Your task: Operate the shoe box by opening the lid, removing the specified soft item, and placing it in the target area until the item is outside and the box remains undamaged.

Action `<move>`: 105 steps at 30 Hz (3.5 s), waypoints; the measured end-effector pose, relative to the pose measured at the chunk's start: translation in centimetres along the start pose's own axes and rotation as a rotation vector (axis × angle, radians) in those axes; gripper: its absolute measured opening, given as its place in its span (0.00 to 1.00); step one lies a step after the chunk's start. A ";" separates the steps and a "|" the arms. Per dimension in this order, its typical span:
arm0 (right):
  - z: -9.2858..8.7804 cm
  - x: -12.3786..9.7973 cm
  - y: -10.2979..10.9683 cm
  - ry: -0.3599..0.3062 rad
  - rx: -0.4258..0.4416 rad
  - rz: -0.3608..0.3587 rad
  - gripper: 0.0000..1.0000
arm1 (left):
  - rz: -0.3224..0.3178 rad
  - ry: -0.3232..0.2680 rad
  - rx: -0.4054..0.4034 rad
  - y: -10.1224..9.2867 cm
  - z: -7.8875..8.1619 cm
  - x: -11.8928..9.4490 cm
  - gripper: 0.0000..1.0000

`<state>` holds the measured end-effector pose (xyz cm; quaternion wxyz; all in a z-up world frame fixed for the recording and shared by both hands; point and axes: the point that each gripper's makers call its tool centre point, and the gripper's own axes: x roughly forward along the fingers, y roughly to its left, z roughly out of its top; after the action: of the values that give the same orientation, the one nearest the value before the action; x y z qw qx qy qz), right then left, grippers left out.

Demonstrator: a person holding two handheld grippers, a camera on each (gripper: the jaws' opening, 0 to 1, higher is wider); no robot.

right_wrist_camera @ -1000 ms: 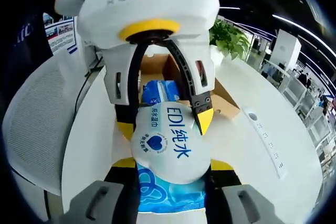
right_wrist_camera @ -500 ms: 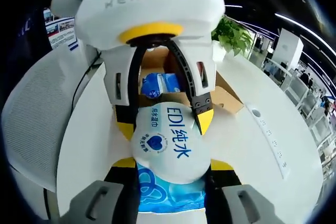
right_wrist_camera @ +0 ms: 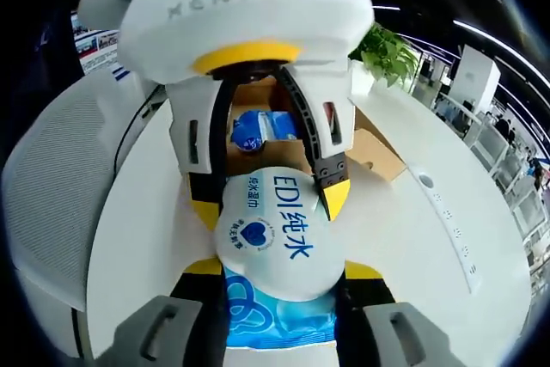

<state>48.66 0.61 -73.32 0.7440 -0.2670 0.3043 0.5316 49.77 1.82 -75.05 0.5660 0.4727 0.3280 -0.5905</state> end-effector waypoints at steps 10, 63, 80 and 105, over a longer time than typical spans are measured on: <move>-0.5 0.7 0.2 -0.006 0.010 0.000 0.44 | -0.006 0.017 0.009 -0.1 -0.5 0.7 0.58; -2.2 1.4 0.6 -0.028 0.002 -0.014 0.49 | 0.040 -0.025 -0.007 -0.6 0.1 1.7 0.61; -1.5 1.3 0.4 -0.059 0.032 -0.035 0.56 | 0.032 -0.087 -0.029 -0.6 1.9 0.4 0.64; 0.7 -0.9 1.5 -0.072 0.034 -0.064 0.65 | 0.074 -0.135 -0.098 -0.9 1.1 -3.0 0.74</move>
<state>47.07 0.95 -72.29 0.7757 -0.2444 0.2776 0.5114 48.38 2.04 -72.02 0.6306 0.4153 0.2998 -0.5831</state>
